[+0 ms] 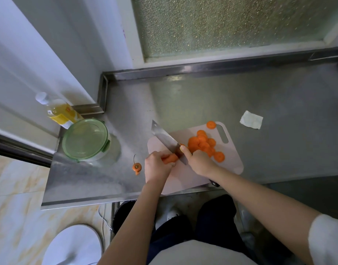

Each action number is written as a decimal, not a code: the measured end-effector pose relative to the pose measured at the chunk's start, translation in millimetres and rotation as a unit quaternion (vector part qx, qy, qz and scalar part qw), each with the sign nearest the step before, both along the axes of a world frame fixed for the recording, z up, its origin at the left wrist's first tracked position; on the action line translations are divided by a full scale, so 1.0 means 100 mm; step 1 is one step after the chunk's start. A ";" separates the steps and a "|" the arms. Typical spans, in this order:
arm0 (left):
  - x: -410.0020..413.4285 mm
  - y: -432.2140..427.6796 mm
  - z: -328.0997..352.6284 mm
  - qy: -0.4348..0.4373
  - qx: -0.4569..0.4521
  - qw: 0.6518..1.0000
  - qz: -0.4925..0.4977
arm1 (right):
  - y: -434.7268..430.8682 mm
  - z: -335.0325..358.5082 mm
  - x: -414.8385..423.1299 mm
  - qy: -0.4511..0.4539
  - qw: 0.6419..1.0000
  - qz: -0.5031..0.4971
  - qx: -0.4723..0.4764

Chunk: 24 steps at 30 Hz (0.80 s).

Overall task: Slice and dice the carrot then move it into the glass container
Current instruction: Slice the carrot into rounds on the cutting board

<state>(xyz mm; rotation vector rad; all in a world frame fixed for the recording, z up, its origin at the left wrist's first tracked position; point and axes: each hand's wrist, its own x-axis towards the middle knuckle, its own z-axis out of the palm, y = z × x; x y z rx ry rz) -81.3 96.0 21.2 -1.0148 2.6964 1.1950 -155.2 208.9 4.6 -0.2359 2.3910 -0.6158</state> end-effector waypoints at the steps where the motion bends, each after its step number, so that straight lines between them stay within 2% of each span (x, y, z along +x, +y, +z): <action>1: 0.00 0.00 -0.02 0.003 0.002 1.000 0.003 | 0.02 -0.02 -0.01 0.003 1.000 -0.003 -0.001; 8: -0.02 -0.04 -0.13 0.005 0.016 1.000 0.011 | 0.09 0.15 -0.02 -0.029 0.997 -0.046 -0.060; 14: -0.05 -0.03 -0.14 -0.006 0.015 1.000 -0.002 | 0.04 0.21 -0.03 -0.008 0.999 -0.029 -0.037; 24: -0.06 -0.04 -0.15 0.001 0.027 1.000 -0.004 | 0.02 0.16 -0.01 -0.034 0.998 -0.041 -0.016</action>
